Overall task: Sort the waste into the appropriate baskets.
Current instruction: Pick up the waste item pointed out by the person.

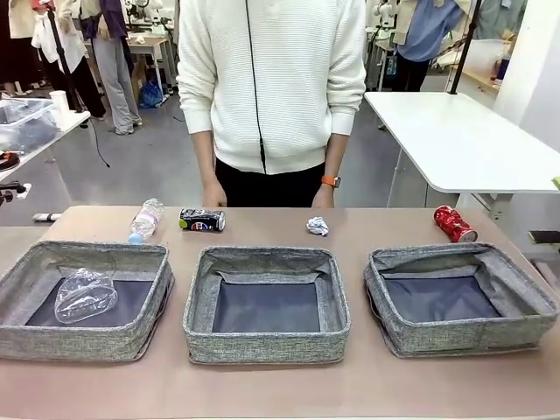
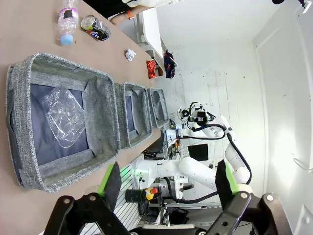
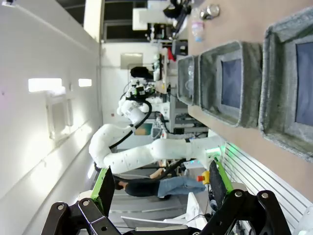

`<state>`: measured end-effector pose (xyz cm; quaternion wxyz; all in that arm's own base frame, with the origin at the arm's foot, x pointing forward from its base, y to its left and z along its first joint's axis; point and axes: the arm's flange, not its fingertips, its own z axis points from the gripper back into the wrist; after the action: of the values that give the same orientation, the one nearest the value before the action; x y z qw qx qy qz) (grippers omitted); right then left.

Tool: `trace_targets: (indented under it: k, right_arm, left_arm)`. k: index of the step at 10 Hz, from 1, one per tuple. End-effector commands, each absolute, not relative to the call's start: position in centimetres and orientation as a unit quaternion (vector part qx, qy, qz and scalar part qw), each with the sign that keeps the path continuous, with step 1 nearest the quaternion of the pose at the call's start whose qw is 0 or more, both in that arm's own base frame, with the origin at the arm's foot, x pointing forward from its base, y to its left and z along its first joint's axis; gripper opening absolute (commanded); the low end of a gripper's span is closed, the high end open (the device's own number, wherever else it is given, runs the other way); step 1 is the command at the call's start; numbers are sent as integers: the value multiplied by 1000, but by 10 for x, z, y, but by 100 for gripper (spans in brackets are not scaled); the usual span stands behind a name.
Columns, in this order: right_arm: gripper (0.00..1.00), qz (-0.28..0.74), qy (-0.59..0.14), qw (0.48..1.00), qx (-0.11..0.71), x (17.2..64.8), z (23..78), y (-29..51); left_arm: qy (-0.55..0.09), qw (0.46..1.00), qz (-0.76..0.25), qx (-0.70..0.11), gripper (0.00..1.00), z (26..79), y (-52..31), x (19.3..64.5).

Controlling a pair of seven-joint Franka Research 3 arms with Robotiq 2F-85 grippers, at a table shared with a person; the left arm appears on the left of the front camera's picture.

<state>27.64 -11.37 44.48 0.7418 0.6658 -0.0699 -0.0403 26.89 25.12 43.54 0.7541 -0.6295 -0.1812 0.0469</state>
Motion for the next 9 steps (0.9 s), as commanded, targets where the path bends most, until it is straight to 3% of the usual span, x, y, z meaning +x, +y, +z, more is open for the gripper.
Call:
trace_targets:
  k: [1, 9]
  right_arm:
    - [100, -49, -69, 732, 676, 277, 452, -113]
    - [100, -49, -69, 732, 676, 277, 452, -113]
  left_arm:
    - [-182, 754, 37, -630, 100, 437, 251, 267]
    - [-182, 754, 37, -630, 100, 437, 251, 267]
